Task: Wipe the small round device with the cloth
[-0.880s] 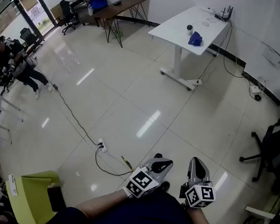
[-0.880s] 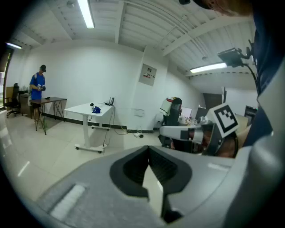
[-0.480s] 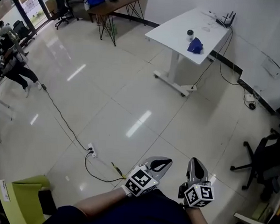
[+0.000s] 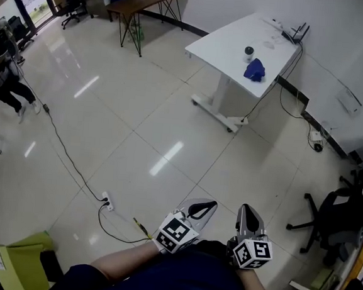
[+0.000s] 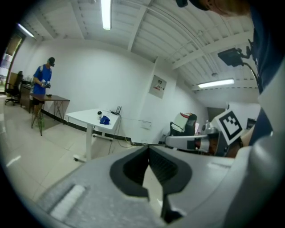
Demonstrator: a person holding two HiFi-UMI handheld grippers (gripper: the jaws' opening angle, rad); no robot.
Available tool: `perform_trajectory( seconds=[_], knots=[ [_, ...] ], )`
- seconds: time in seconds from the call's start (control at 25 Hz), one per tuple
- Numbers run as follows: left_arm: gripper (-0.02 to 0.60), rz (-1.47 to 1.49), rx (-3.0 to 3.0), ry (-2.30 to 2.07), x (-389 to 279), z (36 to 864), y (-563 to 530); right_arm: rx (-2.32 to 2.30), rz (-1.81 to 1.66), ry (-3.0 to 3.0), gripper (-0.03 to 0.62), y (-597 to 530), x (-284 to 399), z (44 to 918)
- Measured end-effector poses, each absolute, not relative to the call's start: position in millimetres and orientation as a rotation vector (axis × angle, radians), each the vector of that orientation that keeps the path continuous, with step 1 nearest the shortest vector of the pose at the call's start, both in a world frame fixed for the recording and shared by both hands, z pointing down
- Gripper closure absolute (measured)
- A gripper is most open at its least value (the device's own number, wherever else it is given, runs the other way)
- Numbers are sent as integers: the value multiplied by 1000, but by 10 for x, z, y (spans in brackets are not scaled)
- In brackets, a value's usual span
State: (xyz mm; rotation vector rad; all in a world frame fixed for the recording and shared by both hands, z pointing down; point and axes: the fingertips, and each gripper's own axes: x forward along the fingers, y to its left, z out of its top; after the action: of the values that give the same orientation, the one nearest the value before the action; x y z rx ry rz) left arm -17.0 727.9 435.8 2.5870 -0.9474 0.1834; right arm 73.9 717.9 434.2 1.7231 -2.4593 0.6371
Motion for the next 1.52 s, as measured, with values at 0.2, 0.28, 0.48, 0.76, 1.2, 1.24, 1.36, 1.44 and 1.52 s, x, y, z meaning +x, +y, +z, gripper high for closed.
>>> perform_trajectory(
  seconds=[0.2, 0.28, 0.48, 0.76, 1.2, 1.24, 1.36, 1.44, 1.52],
  knots=[
    [578, 126, 2590, -1062, -319, 4313, 6947, 1689, 647, -2455, 582, 6928, 687, 4400],
    [578, 136, 2591, -1067, -302, 4336, 6846, 1670, 665, -2463, 582, 6802, 675, 4457],
    [578, 178, 2594, -1081, -244, 4390, 6524, 1622, 694, -2515, 582, 6336, 637, 4526],
    [578, 220, 2588, -1182, -95, 4353, 5726, 1568, 699, -2597, 582, 5511, 774, 4511],
    [578, 306, 2579, -1260, 239, 4266, 4842, 1584, 790, -2647, 582, 4502, 1193, 4461],
    [578, 311, 2575, -1263, 232, 4267, 4787, 1584, 800, -2644, 582, 4447, 1195, 4472],
    [578, 314, 2554, -1267, 170, 4279, 4597, 1583, 830, -2631, 582, 4273, 1148, 4511],
    [578, 307, 2545, -1256, 127, 4297, 4446, 1583, 848, -2625, 582, 4134, 1096, 4544],
    [578, 299, 2547, -1235, 94, 4331, 4265, 1587, 854, -2623, 582, 3972, 1042, 4580]
  ],
)
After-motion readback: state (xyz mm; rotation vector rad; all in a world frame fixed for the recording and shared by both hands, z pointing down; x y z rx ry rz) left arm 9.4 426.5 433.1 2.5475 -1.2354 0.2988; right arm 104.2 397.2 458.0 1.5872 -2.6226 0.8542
